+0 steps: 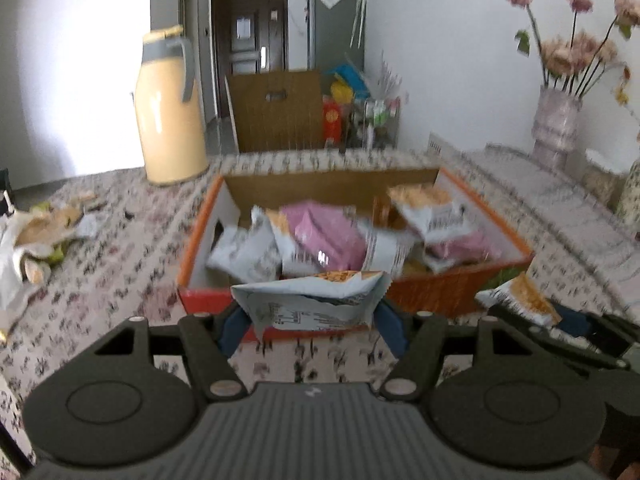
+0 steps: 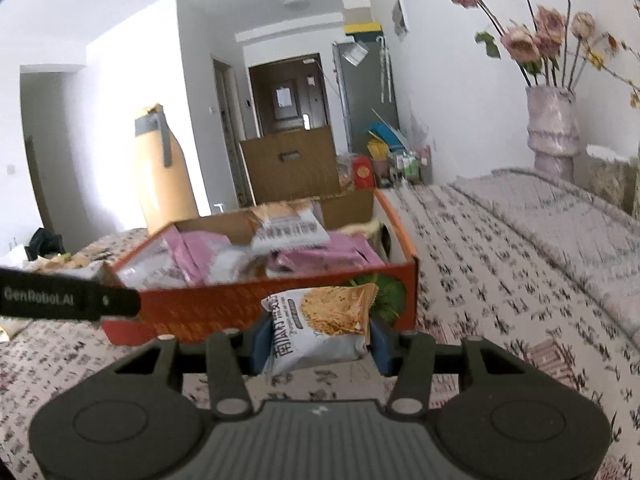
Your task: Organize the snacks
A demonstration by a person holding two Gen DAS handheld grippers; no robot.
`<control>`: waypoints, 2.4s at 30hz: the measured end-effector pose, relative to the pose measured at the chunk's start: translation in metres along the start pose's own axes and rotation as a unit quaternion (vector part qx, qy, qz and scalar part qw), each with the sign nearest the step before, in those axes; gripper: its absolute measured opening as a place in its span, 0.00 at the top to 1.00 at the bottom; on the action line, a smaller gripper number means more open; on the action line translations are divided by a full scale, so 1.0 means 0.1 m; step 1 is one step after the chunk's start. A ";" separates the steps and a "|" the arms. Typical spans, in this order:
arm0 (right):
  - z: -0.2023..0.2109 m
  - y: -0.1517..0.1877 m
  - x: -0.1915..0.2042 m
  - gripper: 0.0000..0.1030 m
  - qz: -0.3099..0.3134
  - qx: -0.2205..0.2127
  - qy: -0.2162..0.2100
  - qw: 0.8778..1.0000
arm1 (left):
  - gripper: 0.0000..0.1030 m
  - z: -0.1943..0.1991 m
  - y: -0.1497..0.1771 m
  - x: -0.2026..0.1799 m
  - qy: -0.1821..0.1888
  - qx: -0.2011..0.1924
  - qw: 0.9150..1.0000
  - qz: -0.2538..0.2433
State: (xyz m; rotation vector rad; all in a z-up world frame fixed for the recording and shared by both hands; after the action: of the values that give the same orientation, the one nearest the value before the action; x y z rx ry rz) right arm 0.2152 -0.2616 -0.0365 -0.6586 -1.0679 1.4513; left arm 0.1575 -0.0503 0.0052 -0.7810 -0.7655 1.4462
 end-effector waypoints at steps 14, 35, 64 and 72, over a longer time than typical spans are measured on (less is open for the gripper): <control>-0.58 -0.90 0.29 0.53 0.051 -0.044 -0.005 0.998 | 0.29 -0.31 -0.77 0.13 -0.005 -0.045 0.999 0.008; -0.67 -0.82 0.08 0.00 0.025 -0.011 0.009 1.000 | 0.00 -0.26 -0.58 0.39 -0.011 -0.042 0.999 0.021; 0.59 0.23 -0.10 0.00 0.023 0.074 -0.004 0.997 | 0.00 0.59 0.66 0.40 0.028 0.008 1.000 0.007; 0.66 0.28 -0.08 0.00 0.022 0.081 -0.002 0.996 | 0.00 0.64 0.77 0.42 0.033 0.018 0.999 0.014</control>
State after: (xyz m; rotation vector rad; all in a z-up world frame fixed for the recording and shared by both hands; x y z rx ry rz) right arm 0.1464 -0.2828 -0.0351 -0.5665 -0.9328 1.5604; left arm 0.0612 -0.0097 -0.0240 -0.8118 -0.6792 1.4476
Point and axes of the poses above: each gripper's, at about its wrist camera, not at the fingertips, and z roughly against the way its jaws point, x to its left, y to its underside, the point moved 2 cm from there along -z, roughly the way its jaws point, and after that the axes turned 3 degrees about y, right-handed, at the moved point
